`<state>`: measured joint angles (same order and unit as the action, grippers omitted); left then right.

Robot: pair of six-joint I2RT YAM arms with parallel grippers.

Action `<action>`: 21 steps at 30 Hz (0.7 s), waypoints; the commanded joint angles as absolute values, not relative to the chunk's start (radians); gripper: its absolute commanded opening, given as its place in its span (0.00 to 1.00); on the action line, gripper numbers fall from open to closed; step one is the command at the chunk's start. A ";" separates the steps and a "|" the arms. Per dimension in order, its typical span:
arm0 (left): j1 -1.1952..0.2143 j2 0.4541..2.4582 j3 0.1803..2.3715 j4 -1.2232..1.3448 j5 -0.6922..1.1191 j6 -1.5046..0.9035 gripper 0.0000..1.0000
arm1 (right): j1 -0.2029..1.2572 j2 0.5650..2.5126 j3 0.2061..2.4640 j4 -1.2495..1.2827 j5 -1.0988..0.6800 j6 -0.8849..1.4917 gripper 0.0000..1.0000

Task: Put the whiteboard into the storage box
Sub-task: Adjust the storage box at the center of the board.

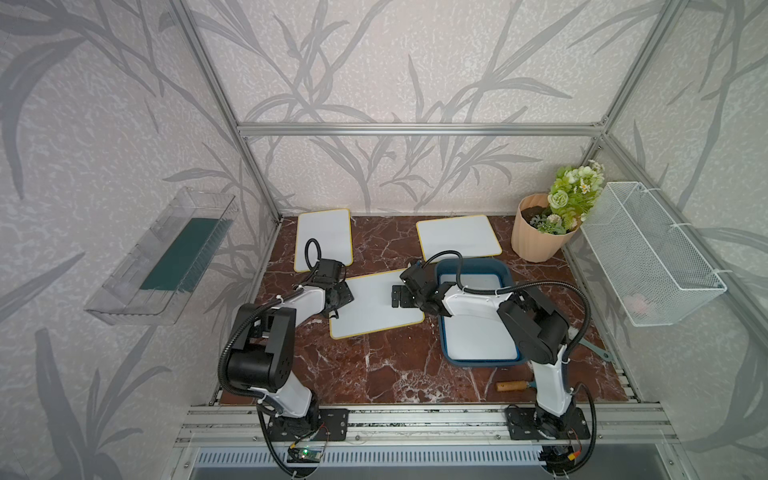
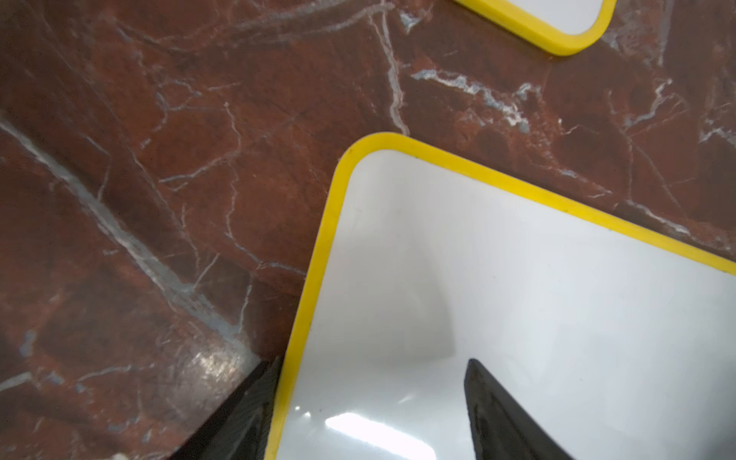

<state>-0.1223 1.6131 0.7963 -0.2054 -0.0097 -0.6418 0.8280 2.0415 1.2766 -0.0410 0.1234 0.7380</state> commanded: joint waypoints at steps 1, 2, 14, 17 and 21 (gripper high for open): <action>-0.153 1.685 0.722 -0.175 0.260 -0.718 0.72 | 0.858 2.077 1.275 -0.159 -0.122 0.832 0.99; -0.155 1.687 0.714 -0.162 0.262 -0.721 0.72 | 0.855 2.076 1.283 -0.170 -0.141 0.847 0.99; -0.152 1.729 0.673 -0.095 0.278 -0.714 0.72 | 0.783 2.004 1.261 -0.144 -0.306 1.042 0.99; -0.152 1.728 0.672 -0.101 0.272 -0.702 0.72 | 0.762 1.990 1.235 -0.102 -0.329 1.088 0.99; -0.149 1.720 0.670 -0.112 0.266 -0.689 0.72 | 0.745 1.969 1.202 -0.046 -0.323 1.112 0.99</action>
<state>-0.1116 1.6463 0.7372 0.0559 0.0048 -0.6460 0.7212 1.9690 1.2373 -0.0948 -0.1661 1.0321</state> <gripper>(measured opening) 0.718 0.992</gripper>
